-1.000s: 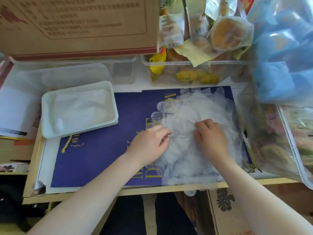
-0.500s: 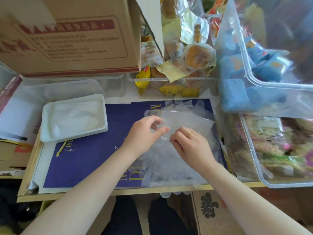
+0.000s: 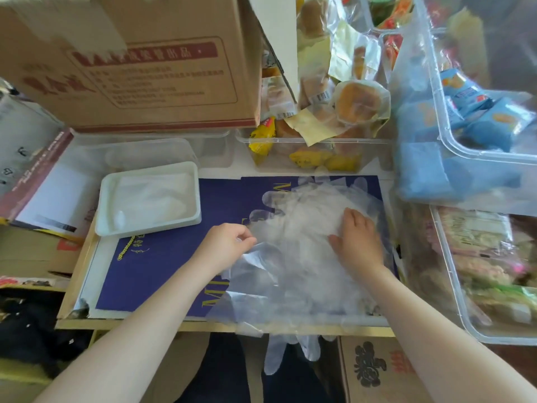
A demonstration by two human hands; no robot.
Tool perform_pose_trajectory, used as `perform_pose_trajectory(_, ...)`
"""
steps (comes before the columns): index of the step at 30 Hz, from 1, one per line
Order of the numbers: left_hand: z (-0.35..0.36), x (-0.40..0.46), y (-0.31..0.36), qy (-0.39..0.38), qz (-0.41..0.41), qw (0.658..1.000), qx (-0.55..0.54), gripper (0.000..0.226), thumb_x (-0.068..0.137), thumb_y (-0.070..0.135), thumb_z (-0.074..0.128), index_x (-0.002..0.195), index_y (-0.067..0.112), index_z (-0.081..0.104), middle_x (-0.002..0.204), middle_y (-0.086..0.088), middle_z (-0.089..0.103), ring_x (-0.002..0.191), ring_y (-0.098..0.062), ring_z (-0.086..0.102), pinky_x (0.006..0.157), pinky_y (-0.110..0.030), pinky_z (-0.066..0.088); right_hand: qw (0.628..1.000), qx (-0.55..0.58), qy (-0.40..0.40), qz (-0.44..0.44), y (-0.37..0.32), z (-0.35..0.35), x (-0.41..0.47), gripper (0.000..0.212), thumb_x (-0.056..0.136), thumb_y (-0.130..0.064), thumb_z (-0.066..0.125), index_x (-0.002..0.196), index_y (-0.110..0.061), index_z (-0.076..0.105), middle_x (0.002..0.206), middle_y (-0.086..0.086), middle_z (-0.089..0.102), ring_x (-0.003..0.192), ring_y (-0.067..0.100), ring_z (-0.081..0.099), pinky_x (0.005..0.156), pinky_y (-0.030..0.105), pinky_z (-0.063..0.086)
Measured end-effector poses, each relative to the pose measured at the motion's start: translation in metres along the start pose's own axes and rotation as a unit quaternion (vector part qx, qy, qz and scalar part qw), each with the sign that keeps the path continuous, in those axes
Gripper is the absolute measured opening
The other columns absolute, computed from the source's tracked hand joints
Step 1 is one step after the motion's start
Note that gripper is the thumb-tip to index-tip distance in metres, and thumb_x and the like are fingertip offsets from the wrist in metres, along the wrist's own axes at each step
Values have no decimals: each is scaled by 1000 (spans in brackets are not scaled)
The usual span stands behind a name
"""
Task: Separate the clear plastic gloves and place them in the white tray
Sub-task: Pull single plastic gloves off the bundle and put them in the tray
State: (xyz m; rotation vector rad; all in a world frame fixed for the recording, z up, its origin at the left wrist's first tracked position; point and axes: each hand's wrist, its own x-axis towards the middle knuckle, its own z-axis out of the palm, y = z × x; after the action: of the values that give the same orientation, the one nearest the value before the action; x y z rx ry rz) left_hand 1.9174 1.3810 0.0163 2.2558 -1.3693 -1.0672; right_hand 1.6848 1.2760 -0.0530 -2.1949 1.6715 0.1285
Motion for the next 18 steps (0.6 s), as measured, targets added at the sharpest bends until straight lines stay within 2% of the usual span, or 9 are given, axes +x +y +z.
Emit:
perform_pose_trajectory(4, 2, 2, -6, -2, 28, 999, -20, 10, 87, 21, 63, 83, 16, 71, 74, 14, 64, 72, 5, 55, 61, -1, 35, 999, -32, 37, -4, 2, 8, 4, 34, 91, -26, 47, 121, -10, 51, 125, 11, 48, 111, 31, 44, 86, 38, 38)
perform_pose_trajectory(6, 2, 2, -7, -10, 39, 998, -39, 9, 86, 22, 65, 78, 24, 69, 71, 19, 64, 65, 9, 55, 60, -2, 35, 998, -21, 59, -12, 1, 10, 4, 21, 93, -21, 47, 108, -10, 57, 112, 11, 56, 101, 30, 48, 79, 37, 37)
perform_pose_trajectory(9, 1, 2, -5, -33, 72, 994, -74, 11, 84, 19, 67, 76, 26, 70, 73, 12, 67, 62, 8, 56, 62, -6, 38, 996, 27, 88, -21, 1, 9, 3, 12, 92, -19, 52, 90, -10, 60, 94, 9, 62, 90, 28, 51, 71, 35, 35)
perform_pose_trajectory(11, 2, 1, -2, -46, 126, 987, -92, 8, 84, 16, 69, 79, 21, 74, 83, 11, 65, 73, 6, 57, 69, -8, 39, 988, 66, 124, -63, -3, 0, -1, 10, 88, -18, 60, 82, -11, 61, 85, 7, 62, 84, 27, 51, 68, 34, 35)
perform_pose_trajectory(13, 3, 3, 2, -44, 194, 977, -76, 8, 84, 19, 69, 82, 21, 76, 107, 17, 55, 96, 9, 49, 84, -4, 33, 970, 88, 176, -140, -6, -10, -9, 9, 81, -11, 69, 76, -10, 62, 79, 5, 62, 77, 29, 53, 65, 33, 35)
perform_pose_trajectory(15, 2, 8, 8, -32, 235, 971, -44, 9, 84, 24, 67, 82, 25, 76, 132, 26, 36, 119, 17, 26, 98, -2, 16, 945, 107, 217, -222, -9, -17, -18, 12, 77, -5, 71, 74, -10, 61, 79, 4, 61, 74, 28, 52, 63, 32, 36)
perform_pose_trajectory(16, 2, 12, 12, -25, 245, 969, -34, 9, 85, 26, 67, 83, 25, 76, 139, 27, 26, 124, 17, 16, 101, -4, 10, 933, 117, 226, -254, -10, -19, -21, 11, 77, -4, 68, 75, -10, 59, 81, 4, 60, 76, 26, 50, 63, 30, 35)
perform_pose_trajectory(18, 2, 19, 22, -32, 238, 970, -37, 10, 85, 26, 66, 84, 23, 76, 144, 24, 16, 130, 13, 7, 107, -14, 7, 919, 142, 224, -291, -13, -22, -26, 6, 81, -8, 59, 77, -10, 56, 86, 4, 58, 82, 20, 44, 64, 26, 33)
